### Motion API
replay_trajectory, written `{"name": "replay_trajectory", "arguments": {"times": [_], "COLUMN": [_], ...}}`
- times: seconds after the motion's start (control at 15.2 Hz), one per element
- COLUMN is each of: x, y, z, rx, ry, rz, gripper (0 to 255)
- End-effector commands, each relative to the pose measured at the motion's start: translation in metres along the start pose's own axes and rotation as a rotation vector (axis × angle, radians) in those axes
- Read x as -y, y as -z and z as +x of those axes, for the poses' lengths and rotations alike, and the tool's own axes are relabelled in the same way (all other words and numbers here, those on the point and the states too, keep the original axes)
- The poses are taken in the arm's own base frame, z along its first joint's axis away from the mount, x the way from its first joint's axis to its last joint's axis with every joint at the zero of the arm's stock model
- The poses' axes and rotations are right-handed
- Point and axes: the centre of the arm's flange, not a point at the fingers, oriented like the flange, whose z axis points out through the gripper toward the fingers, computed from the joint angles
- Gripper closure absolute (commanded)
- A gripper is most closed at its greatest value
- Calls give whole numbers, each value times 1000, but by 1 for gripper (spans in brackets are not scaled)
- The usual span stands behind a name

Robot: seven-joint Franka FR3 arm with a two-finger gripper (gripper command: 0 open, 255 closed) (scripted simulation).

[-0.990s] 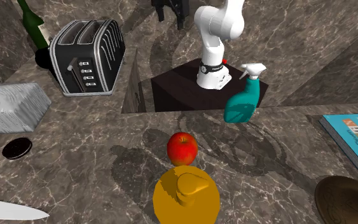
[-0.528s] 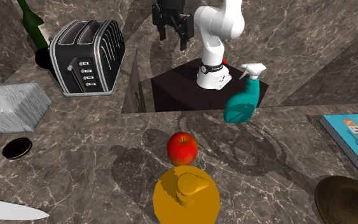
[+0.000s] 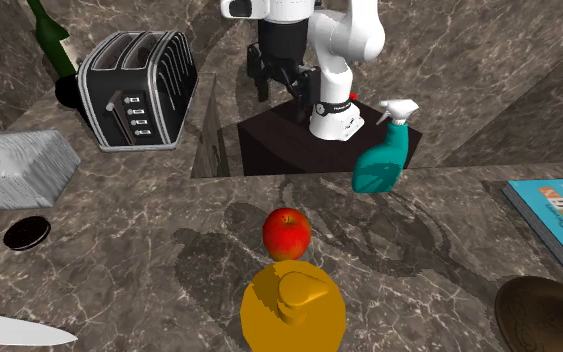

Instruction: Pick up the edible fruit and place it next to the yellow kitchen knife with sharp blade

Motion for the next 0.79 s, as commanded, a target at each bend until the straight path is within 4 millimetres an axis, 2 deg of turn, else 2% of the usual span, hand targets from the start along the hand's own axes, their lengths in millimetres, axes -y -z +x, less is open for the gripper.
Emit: {"name": "replay_trajectory", "arguments": {"times": [0.0,0.73], "x": [18,128], "y": [-7,-43], "z": [16,93], "rx": [-13,-83], "ry": [3,24], "rz": [1,1], "gripper": [0,0]}}
